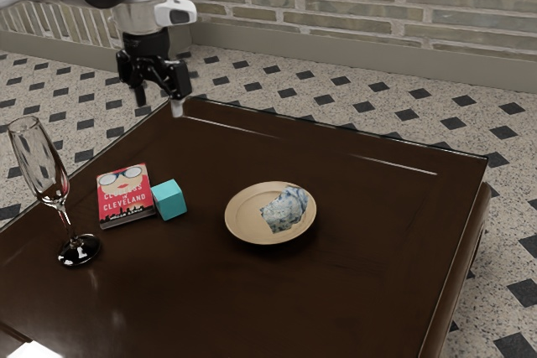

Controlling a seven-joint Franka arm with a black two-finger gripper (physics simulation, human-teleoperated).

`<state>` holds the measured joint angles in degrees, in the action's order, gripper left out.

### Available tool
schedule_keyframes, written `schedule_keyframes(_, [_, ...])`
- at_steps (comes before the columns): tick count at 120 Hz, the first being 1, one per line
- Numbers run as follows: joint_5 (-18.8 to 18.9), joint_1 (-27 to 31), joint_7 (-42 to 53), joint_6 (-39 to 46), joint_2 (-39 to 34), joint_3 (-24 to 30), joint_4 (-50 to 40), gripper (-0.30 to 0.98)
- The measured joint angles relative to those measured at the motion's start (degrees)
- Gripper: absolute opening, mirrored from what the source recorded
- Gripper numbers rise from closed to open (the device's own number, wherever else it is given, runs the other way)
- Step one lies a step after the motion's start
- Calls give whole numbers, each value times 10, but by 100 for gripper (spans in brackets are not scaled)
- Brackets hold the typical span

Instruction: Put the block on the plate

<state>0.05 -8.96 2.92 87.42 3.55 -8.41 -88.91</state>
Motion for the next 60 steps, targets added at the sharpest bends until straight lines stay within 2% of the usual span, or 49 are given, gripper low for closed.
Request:
schedule_keyframes(22, [8,-3,-6,-1,-4,-19,-10,69])
schedule_keyframes(30, [23,-2,11,11,-18,-24,-50,69])
schedule_keyframes(60, [47,47,147,146,-9,-21,-164,69])
